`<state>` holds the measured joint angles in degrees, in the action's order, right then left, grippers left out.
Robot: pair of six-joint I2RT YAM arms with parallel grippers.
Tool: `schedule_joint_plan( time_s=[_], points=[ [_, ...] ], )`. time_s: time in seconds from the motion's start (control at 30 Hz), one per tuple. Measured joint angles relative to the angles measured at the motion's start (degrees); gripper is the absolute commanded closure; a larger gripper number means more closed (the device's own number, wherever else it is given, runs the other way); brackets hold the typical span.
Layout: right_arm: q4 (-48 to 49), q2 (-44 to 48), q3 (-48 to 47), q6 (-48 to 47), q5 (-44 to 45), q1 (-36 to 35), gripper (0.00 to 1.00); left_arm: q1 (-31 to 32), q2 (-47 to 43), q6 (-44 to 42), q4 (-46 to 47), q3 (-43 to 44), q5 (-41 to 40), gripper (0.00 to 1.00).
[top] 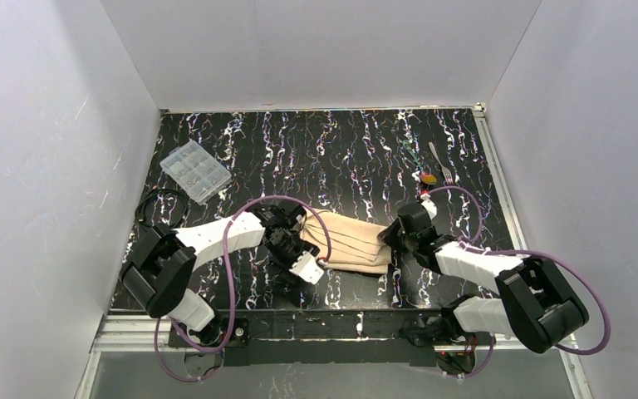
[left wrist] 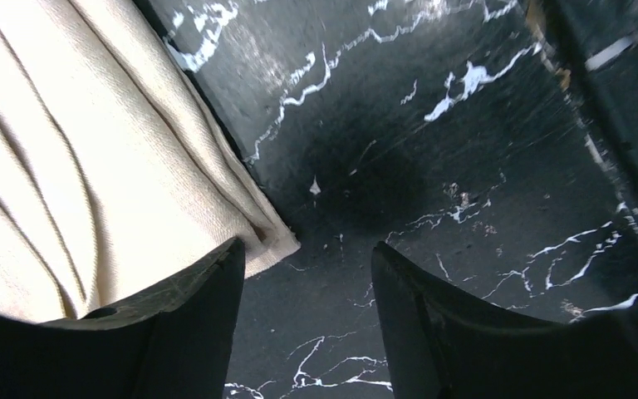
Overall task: Fold the napkin into a case and place the utensils inside
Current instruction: Rotate the 2/3-rectangle-folded napkin at the center of the board.
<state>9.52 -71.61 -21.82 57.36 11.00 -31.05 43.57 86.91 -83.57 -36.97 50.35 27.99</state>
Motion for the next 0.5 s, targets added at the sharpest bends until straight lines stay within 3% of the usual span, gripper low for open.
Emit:
schedule_joint_plan(
  time_s=[0.3,0.5],
  points=[
    [-7.89,4.87,-0.59,-0.70,-0.20,-1.33,0.99,-0.13,-5.33,-6.36,10.73,-8.44,-4.48,0.44],
    [-16.31,7.72,-10.27,-9.07,-1.81,-1.33,0.99,-0.39,-8.17,-9.60,15.10,-11.80,-4.85,0.45]
  ],
)
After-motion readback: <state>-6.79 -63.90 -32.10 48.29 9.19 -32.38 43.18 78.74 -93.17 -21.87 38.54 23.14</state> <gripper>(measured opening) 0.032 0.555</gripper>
